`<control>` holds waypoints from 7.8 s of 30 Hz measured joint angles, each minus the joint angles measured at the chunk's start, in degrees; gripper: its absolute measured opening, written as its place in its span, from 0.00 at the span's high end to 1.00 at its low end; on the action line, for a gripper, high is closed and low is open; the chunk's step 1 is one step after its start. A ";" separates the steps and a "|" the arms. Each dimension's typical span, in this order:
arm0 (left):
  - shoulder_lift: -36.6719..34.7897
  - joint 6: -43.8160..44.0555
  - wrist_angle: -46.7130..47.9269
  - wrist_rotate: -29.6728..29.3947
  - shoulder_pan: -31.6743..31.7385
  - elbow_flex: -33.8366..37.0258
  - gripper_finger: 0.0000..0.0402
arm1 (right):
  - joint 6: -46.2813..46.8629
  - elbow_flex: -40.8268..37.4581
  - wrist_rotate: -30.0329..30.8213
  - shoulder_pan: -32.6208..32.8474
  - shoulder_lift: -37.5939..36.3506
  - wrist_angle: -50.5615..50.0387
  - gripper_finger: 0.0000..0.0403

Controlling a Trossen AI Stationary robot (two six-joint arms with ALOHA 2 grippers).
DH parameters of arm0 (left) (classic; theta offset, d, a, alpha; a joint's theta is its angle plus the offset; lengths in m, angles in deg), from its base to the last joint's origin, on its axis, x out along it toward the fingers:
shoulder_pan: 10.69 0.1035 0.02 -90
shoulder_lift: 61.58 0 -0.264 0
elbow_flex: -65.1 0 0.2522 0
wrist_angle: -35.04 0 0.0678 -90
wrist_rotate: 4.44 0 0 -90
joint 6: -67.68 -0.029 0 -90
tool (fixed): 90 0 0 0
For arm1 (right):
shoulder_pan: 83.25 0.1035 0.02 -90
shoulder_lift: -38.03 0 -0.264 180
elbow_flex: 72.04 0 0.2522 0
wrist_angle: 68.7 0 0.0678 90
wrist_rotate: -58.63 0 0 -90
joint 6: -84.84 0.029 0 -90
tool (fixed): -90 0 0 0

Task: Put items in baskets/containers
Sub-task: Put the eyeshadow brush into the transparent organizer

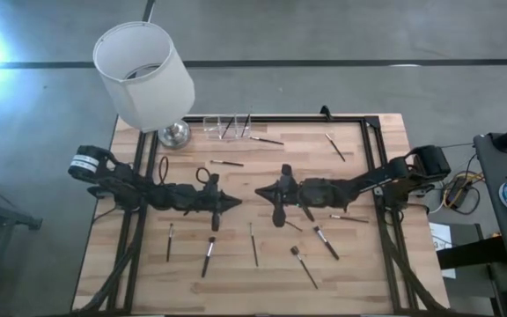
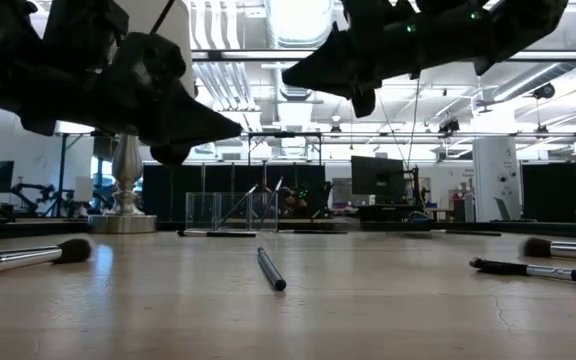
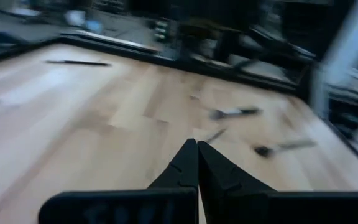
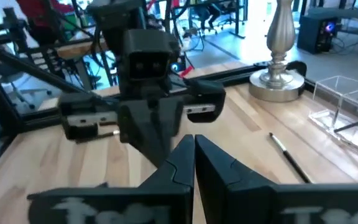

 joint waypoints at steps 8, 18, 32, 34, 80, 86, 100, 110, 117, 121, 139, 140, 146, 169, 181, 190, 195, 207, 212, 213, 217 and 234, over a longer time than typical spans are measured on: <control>-0.04 -1.48 3.62 -3.84 -3.07 0.14 1.00 | 4.07 2.61 1.42 1.02 -2.72 -22.21 0.98; 0.04 -1.19 5.24 -6.46 -5.24 1.56 1.00 | 20.70 10.81 5.81 4.05 -2.01 -65.74 0.98; 0.07 -0.69 5.22 -5.82 -6.16 2.86 1.00 | 27.30 -0.16 -0.20 4.05 -9.45 -76.62 0.98; 0.07 -0.70 5.24 -5.88 -6.16 2.86 1.00 | 27.71 -0.99 -0.20 5.55 -11.19 -76.85 0.98; 0.11 -0.73 6.68 -5.98 -6.14 2.86 1.00 | 4.56 -6.81 -4.84 -50.45 -10.39 -72.87 0.79; 0.11 -0.73 6.66 -5.95 -6.14 2.86 1.00 | 3.58 -6.62 -4.32 -50.49 -8.72 -72.13 0.81; 0.11 -0.58 6.75 -5.95 -6.14 2.87 1.00 | 3.40 -6.69 -6.46 -52.33 -7.69 -68.47 0.86; 0.11 -0.45 6.81 -5.95 -6.16 2.89 1.00 | 1.91 -6.78 -8.52 -52.49 -8.13 -68.68 0.85; 0.11 -0.45 6.90 -5.95 -6.14 2.89 1.00 | 1.35 -6.78 -9.14 -52.45 -8.13 -68.73 0.96; 0.11 -0.43 6.92 -5.95 -6.14 2.89 1.00 | 0.78 -6.86 -9.10 -52.31 -8.74 -68.71 0.98; 0.11 1.82 0.43 -8.91 -6.03 3.42 1.00 | 7.54 -7.78 -8.74 -35.07 -33.11 -62.01 0.98; 0.11 1.82 -0.61 -9.44 -6.03 3.77 1.00 | 7.94 -8.04 -8.11 -33.12 -33.99 -60.23 0.98; 0.11 1.12 -10.47 -11.31 -5.94 7.52 1.00 | 8.67 -9.61 -3.87 -23.36 -36.03 -49.60 0.98; 0.11 -2.90 3.69 -7.56 -5.90 0.25 0.85 | -1.42 2.09 -4.84 -15.81 -3.19 -41.96 0.95; 0.11 -2.77 -3.33 -7.25 -5.87 5.41 0.95 | -13.27 23.82 -8.52 -23.79 16.59 -58.70 0.71; 0.11 -2.48 -3.02 -7.24 -5.87 5.53 0.95 | -18.03 32.80 -15.67 -24.41 25.03 -63.20 0.70; 0.11 -2.39 -2.77 -7.22 -5.87 5.53 0.95 | -19.04 35.49 -15.85 -24.48 26.52 -66.57 0.74; 0.11 -2.39 -2.13 -6.61 -5.85 5.60 0.95 | -21.48 32.29 -15.22 -20.48 16.01 -71.54 0.71; 0.11 -2.43 -2.09 -5.58 -5.87 5.75 0.95 | -24.94 30.82 -15.22 -14.90 13.27 -71.89 0.66; 0.11 -2.57 -2.05 -5.55 -5.87 5.84 0.95 | -25.64 30.67 -15.20 -13.78 13.37 -71.97 0.65; 0.11 -2.61 -1.93 -5.50 -5.87 5.90 0.95 | -29.23 30.22 -14.97 -10.48 14.36 -72.88 0.60; 0.11 -3.27 -1.48 -5.50 -5.87 5.75 0.95 | -37.41 28.17 -12.68 -9.51 14.23 -71.73 0.59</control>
